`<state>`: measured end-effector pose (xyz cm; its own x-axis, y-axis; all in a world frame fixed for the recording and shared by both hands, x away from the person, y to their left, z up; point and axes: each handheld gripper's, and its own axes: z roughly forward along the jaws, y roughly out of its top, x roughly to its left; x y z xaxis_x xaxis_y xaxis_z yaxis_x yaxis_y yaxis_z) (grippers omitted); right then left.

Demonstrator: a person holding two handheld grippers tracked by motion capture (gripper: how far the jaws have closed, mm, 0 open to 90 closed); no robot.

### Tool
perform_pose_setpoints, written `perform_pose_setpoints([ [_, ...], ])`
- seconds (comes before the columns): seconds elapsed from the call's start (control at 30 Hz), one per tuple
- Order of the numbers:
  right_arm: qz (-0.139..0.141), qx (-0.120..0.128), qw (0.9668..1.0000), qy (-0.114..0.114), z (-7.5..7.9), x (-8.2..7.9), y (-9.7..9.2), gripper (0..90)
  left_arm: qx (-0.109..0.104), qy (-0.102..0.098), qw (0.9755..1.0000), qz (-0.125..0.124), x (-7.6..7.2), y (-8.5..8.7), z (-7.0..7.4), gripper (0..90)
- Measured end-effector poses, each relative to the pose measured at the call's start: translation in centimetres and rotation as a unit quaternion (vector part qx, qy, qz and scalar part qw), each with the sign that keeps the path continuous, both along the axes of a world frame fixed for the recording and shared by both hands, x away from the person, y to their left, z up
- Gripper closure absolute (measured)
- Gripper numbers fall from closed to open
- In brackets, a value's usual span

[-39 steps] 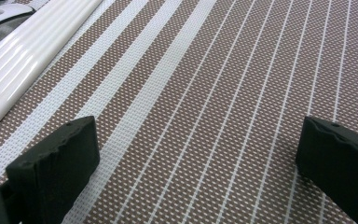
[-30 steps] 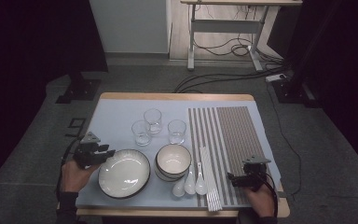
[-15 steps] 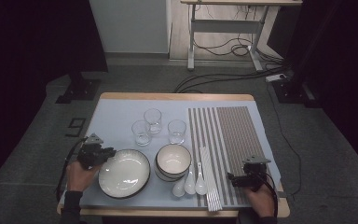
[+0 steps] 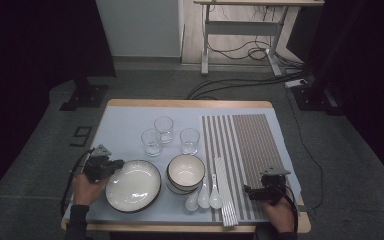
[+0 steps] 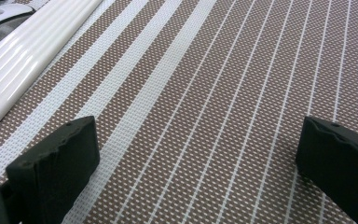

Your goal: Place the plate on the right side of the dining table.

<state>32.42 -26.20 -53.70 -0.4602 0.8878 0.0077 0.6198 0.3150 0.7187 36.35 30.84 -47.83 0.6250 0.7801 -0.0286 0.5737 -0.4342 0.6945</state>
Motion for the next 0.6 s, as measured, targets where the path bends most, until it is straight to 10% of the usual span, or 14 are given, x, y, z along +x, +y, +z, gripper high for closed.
perform_pose_setpoints([
  [0.6, 0.000, 0.000, 1.0000, 0.000, 0.00, -0.01, 0.00, 0.0, 0.008, 0.007, 0.9995, -0.030, -0.92, 0.74, -0.05, 86.0],
])
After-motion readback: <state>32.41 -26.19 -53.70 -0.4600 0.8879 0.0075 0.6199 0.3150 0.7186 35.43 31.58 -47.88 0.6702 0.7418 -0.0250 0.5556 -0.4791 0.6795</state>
